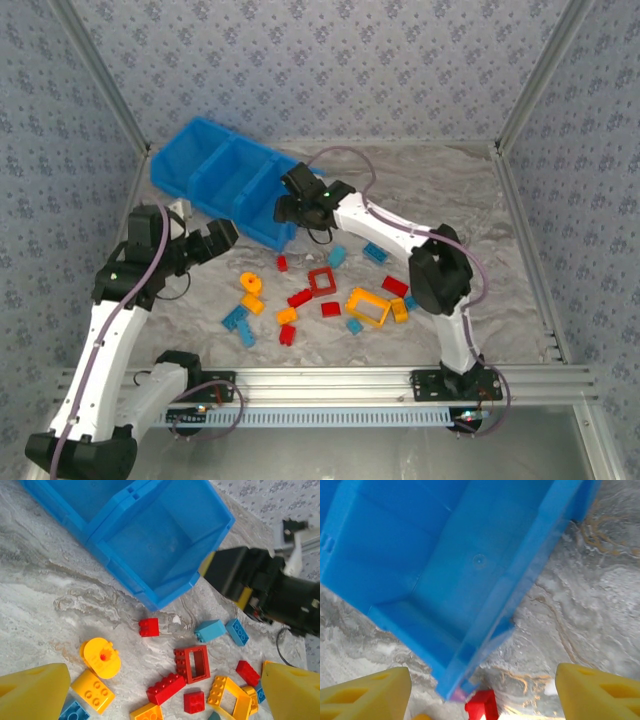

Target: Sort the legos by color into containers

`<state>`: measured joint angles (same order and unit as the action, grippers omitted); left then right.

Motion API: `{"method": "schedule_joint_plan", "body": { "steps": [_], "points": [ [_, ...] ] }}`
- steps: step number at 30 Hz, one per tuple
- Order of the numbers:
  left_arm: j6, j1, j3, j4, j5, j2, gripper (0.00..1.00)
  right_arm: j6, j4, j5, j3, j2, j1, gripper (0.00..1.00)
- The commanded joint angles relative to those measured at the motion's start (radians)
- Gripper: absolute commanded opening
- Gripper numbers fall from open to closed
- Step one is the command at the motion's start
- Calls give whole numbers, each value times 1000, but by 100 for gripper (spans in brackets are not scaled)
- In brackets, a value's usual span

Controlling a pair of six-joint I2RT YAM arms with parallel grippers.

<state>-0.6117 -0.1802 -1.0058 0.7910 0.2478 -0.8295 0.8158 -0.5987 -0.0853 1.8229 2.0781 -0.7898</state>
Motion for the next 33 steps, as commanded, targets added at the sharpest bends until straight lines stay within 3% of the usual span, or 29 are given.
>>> {"method": "schedule_joint_plan", "body": {
  "steps": [1,8,20,24,33],
  "points": [
    [9,-8,7,23,25,20,98,32,-22,43,93,62,10,75],
    [14,-12,10,41,22,29,98,76,-54,49,145,142,30,61],
    [13,-15,29,29,22,29,98,34,-177,-51,196,171,109,35],
    [15,-16,32,28,22,26,98,-13,-174,-47,204,177,158,26],
    [15,-16,40,11,24,6,98,-205,-277,-58,243,181,284,16]
  ]
}}
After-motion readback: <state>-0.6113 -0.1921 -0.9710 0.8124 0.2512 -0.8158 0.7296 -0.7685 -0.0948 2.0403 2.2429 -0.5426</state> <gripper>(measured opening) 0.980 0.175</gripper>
